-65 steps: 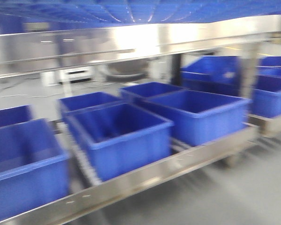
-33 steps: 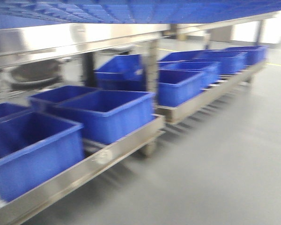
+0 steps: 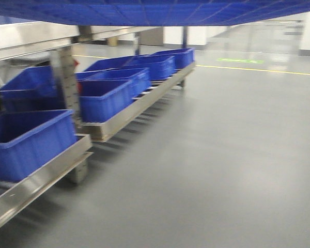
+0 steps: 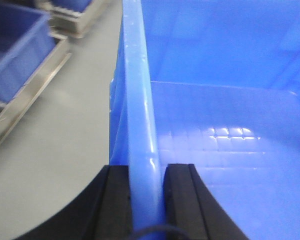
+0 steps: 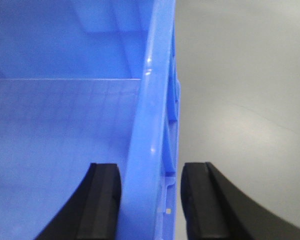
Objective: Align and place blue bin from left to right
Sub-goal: 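Back the base away from the rack while holding the bin, then drive the base across the floor carrying the blue bin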
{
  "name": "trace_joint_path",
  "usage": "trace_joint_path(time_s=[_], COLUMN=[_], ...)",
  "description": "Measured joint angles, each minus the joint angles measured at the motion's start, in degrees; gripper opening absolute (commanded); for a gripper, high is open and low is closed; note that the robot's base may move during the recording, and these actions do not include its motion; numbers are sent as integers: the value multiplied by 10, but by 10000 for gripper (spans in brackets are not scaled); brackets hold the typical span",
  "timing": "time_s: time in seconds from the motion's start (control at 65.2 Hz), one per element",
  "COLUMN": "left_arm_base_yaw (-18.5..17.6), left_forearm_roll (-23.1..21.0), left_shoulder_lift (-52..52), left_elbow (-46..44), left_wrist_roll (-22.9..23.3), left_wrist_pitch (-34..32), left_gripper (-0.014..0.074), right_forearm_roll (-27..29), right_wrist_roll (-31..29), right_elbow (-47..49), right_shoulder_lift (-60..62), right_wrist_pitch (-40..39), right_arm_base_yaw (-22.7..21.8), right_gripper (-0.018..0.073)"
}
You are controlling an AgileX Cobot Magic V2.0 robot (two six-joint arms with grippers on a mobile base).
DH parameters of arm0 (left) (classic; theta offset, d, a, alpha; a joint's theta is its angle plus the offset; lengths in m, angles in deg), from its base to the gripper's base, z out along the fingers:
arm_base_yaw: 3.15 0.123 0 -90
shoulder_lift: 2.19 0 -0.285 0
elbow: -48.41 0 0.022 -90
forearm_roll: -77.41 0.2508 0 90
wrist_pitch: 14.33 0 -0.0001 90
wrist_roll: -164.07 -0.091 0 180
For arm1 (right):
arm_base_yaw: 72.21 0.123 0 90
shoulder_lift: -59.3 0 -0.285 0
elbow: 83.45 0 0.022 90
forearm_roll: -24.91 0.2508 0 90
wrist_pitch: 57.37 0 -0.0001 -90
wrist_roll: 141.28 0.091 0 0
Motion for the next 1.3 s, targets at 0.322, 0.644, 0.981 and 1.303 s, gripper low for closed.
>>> trace_joint_path(time_s=[0.322, 0.644, 0.981, 1.303], left_arm_base_yaw=[0, 0, 0, 0], left_forearm_roll=[0, 0, 0, 0], left_shoulder_lift=[0, 0, 0, 0], left_elbow=[0, 0, -1, -1], left_wrist_roll=[0, 0, 0, 1], left_wrist_pitch=[0, 0, 0, 0], left_gripper=[-111, -111, -111, -111], right_forearm_roll=[0, 0, 0, 0], right_wrist_roll=[0, 0, -1, 0], right_elbow=[0, 0, 0, 0], right_shoulder_lift=[0, 0, 0, 0], right_wrist_pitch=[0, 0, 1, 1], right_arm_base_yaw=[0, 0, 0, 0], right_gripper=[-80, -80, -80, -80])
